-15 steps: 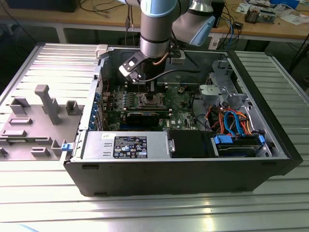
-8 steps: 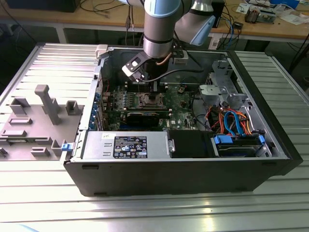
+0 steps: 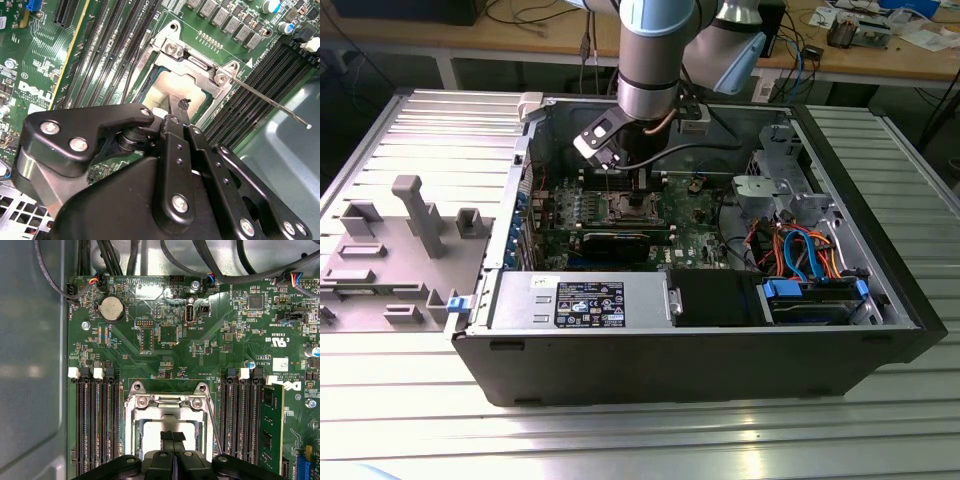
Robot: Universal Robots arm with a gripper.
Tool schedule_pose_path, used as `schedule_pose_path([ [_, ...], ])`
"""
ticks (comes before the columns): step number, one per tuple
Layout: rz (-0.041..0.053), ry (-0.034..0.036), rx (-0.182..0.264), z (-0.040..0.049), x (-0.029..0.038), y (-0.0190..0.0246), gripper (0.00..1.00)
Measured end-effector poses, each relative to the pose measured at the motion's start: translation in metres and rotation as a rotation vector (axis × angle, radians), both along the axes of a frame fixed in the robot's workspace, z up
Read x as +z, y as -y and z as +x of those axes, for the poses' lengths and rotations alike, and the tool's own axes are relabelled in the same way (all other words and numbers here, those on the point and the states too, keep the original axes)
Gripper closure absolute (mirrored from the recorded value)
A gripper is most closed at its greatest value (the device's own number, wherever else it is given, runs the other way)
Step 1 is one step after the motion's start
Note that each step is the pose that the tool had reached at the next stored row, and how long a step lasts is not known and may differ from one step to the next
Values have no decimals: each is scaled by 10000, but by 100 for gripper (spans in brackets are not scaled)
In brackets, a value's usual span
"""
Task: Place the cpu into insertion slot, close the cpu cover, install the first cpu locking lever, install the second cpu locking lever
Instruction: 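Install the first cpu locking lever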
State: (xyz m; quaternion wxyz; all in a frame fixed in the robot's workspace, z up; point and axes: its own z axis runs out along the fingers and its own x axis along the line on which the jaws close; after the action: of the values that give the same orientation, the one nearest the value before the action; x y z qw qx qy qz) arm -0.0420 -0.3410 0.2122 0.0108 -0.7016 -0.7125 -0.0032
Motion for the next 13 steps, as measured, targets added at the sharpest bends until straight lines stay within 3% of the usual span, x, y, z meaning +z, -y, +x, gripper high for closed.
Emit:
schedule_pose_path([
  [7, -1, 0, 0, 0, 72, 0, 89],
  [13, -19, 0, 1, 0, 269, 1, 89],
])
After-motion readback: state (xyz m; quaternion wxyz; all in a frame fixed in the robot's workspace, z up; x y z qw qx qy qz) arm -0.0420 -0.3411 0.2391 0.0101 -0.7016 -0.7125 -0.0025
